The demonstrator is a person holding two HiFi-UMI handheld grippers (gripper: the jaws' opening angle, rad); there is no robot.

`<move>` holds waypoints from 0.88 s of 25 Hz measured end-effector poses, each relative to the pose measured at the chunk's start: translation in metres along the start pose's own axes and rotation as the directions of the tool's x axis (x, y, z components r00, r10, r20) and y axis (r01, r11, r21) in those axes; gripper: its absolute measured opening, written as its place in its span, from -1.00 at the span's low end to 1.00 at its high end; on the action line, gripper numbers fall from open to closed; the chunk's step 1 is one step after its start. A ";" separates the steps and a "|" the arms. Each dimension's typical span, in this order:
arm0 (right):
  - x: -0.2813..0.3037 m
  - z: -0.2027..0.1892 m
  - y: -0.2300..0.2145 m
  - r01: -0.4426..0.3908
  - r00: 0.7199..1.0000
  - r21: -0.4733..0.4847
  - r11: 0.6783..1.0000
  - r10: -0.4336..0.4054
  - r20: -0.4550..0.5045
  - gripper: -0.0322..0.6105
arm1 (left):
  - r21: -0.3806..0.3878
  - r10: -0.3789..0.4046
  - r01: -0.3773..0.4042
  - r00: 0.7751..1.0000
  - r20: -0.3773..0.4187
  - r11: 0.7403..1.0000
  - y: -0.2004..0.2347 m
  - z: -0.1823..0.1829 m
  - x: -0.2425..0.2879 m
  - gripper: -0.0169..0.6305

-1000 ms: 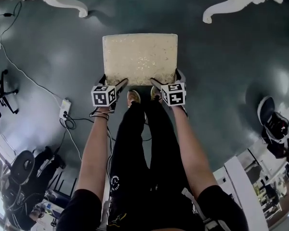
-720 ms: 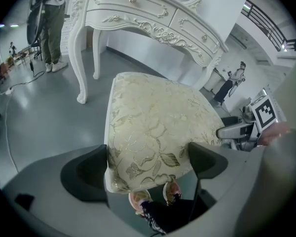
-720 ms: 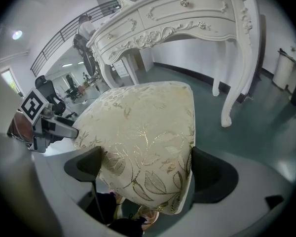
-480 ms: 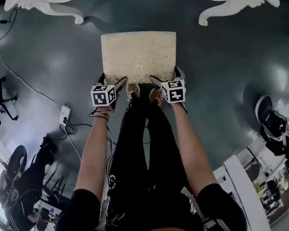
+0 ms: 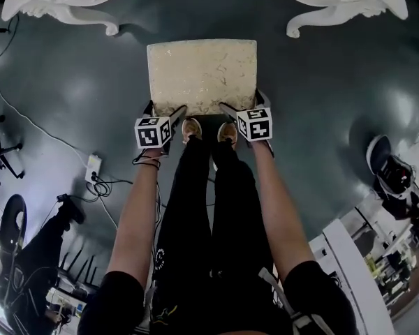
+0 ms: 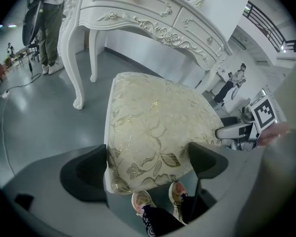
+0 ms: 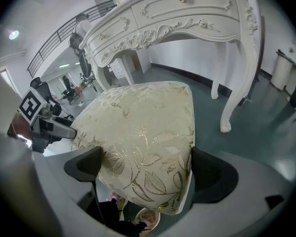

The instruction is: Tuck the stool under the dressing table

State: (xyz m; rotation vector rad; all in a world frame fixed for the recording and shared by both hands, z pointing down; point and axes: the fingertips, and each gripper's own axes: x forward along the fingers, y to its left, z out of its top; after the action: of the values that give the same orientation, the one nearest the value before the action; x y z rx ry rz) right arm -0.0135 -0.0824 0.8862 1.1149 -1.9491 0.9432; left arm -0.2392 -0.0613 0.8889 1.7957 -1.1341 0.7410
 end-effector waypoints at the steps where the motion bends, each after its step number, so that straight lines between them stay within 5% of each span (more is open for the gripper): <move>1: 0.001 0.003 -0.002 -0.002 1.000 -0.002 1.000 0.002 0.004 0.93 | -0.002 0.002 -0.002 1.000 0.003 1.000 0.000 0.003 0.002 0.64; 22: 0.042 0.099 -0.052 -0.011 0.997 -0.018 1.000 0.012 0.075 0.94 | 0.004 0.007 -0.008 0.999 0.046 1.000 0.017 0.106 0.051 0.65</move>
State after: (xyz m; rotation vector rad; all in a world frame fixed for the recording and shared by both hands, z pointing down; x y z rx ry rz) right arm -0.0035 -0.2018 0.8849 1.1450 -2.0226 0.9004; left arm -0.2298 -0.1801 0.8887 1.8209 -1.1705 0.7104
